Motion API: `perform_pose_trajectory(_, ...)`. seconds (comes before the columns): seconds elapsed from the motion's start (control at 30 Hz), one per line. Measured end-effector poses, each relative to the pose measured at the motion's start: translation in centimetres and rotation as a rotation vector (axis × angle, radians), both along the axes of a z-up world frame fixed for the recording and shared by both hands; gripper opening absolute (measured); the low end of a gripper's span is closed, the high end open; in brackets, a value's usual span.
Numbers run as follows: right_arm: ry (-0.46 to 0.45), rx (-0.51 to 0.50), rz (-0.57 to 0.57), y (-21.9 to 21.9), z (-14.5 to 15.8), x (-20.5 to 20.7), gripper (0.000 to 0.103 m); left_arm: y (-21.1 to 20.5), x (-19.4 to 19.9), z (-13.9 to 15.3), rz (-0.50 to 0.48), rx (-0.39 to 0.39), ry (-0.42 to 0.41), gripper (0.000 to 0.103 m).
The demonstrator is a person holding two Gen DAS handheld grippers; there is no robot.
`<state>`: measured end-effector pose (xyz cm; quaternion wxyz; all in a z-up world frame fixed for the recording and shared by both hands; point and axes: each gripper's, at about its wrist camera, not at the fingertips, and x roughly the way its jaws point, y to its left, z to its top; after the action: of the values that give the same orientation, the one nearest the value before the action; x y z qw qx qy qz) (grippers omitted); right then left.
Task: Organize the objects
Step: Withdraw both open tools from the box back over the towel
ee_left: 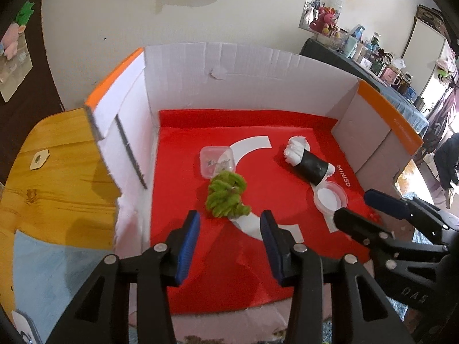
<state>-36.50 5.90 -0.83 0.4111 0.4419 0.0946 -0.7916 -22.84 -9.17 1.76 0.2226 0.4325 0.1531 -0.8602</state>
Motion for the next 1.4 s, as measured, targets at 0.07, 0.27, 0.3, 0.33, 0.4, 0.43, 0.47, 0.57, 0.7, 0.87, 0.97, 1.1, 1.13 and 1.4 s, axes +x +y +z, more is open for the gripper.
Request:
perform_pose_trajectory(0.07,0.001,-0.003,0.0,0.2,0.1,0.1,0.061,0.1,0.3,0.1,0.001,-0.003,-0.001,0.046)
perform_pose_trajectory(0.27,0.01,-0.012,0.003,0.8,0.6,0.9,0.064,0.7,1.2,0.4,-0.004,-0.004,0.009,0.046)
perform_pose_trajectory(0.3,0.014,-0.014,0.005,0.9,0.8,1.1,0.066,0.8,1.4,0.4,-0.004,-0.004,0.011,0.046)
perform_pose_trajectory(0.33,0.015,-0.015,0.006,1.0,0.8,1.2,0.066,0.9,1.7,0.5,-0.003,-0.003,0.013,0.046)
perform_pose_trajectory(0.4,0.017,-0.018,0.007,1.2,1.0,1.6,0.066,1.1,2.0,0.6,-0.001,-0.001,0.017,0.046)
perform_pose_trajectory(0.43,0.017,-0.019,0.007,1.3,1.0,1.7,0.067,1.1,2.3,0.7,0.002,-0.002,0.019,0.049)
perform_pose_trajectory(0.47,0.017,-0.021,0.006,1.4,1.1,1.7,0.067,1.2,2.5,0.8,0.004,-0.005,0.023,0.052)
perform_pose_trajectory(0.57,0.011,-0.029,0.007,1.9,1.2,2.1,0.07,1.4,3.1,1.2,0.008,-0.013,0.029,0.054)
perform_pose_trajectory(0.7,0.016,-0.028,0.012,2.3,1.4,2.7,0.074,1.8,3.7,1.6,0.009,-0.02,0.038,0.056)
perform_pose_trajectory(0.87,0.019,-0.033,0.013,2.7,1.6,3.3,0.074,2.4,4.4,1.9,0.008,-0.028,0.044,0.06)
perform_pose_trajectory(0.97,0.024,-0.036,0.014,3.0,1.8,3.7,0.075,2.7,4.7,2.1,0.008,-0.034,0.048,0.064)
perform_pose_trajectory(1.1,0.03,-0.043,0.011,3.6,2.3,4.1,0.081,2.9,5.1,2.3,0.016,-0.046,0.054,0.068)
perform_pose_trajectory(1.13,0.031,-0.043,0.011,3.7,2.4,4.2,0.081,2.9,5.2,2.4,0.017,-0.045,0.055,0.069)
perform_pose_trajectory(1.4,0.039,-0.043,0.009,4.4,2.8,5.2,0.082,3.3,6.1,2.8,0.025,-0.044,0.07,0.08)
